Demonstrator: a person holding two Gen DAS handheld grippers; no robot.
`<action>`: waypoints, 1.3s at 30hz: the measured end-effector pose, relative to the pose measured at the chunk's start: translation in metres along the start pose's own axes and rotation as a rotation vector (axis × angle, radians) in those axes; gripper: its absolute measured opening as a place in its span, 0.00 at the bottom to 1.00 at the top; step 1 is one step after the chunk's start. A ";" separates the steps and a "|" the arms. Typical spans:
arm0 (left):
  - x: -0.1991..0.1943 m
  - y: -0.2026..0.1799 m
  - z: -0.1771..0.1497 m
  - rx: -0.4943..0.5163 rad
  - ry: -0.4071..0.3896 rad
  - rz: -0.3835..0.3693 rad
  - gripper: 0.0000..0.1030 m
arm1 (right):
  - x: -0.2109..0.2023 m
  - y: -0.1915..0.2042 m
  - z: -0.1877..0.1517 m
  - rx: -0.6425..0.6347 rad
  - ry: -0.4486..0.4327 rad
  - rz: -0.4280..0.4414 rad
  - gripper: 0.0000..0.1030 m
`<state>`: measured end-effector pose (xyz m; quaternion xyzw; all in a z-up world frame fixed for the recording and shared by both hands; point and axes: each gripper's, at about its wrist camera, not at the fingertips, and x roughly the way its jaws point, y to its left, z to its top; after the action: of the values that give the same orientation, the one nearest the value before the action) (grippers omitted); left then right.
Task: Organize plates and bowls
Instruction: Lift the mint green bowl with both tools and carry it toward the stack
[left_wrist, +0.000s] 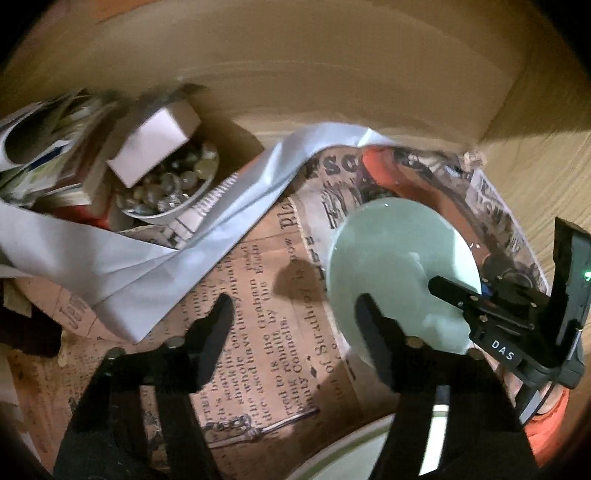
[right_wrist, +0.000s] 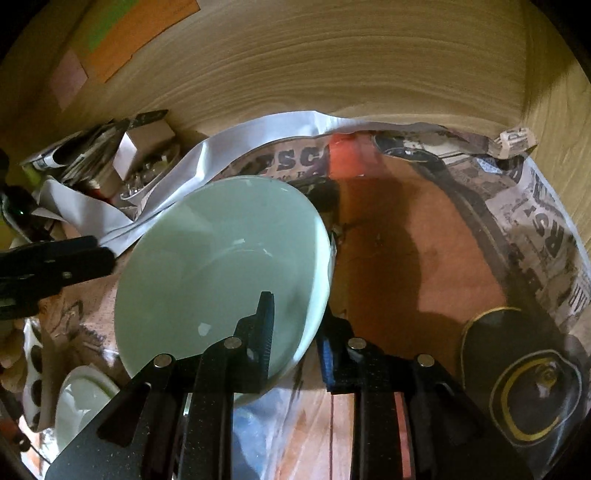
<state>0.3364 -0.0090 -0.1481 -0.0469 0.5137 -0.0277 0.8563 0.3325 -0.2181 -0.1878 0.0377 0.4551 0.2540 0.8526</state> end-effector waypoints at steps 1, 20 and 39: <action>0.003 -0.002 0.002 0.000 0.012 -0.005 0.60 | 0.004 -0.002 0.003 0.009 0.002 0.010 0.21; 0.026 -0.028 0.005 0.057 0.071 -0.013 0.10 | -0.007 -0.010 0.005 0.031 -0.061 0.034 0.18; -0.086 -0.016 -0.051 0.070 -0.219 -0.019 0.10 | -0.076 0.046 0.001 -0.053 -0.220 0.054 0.18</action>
<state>0.2504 -0.0197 -0.0947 -0.0246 0.4152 -0.0486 0.9081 0.2805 -0.2131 -0.1158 0.0548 0.3506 0.2831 0.8911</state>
